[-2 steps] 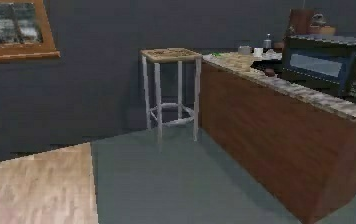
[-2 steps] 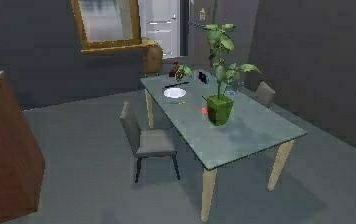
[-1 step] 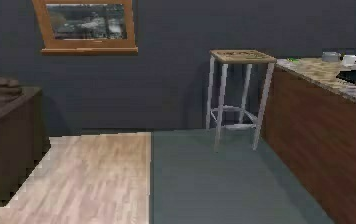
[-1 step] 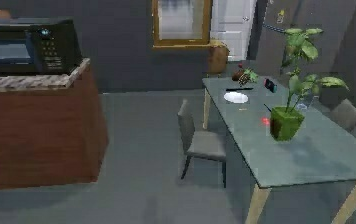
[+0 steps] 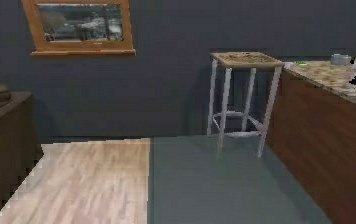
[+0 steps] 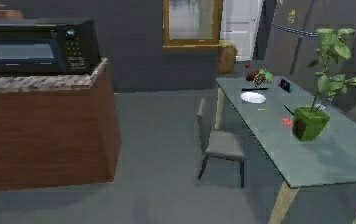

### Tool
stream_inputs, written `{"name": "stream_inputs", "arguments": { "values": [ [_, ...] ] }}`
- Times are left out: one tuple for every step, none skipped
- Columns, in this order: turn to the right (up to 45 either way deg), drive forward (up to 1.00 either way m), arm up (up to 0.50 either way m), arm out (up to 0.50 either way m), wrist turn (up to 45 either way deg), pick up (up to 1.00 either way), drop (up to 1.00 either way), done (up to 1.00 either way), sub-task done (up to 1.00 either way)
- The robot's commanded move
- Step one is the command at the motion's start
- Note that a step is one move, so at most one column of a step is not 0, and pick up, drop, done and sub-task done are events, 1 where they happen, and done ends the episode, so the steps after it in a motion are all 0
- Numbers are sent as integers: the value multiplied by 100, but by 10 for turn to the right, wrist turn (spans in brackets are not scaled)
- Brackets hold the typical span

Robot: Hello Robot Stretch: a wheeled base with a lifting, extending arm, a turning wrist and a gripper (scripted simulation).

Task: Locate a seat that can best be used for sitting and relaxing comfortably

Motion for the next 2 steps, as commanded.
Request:
{"name": "stream_inputs", "arguments": {
  "values": [
    [-450,0,0,0,0,0,0,0,0],
    [-240,0,0,0,0,0,0,0,0]
  ]
}}
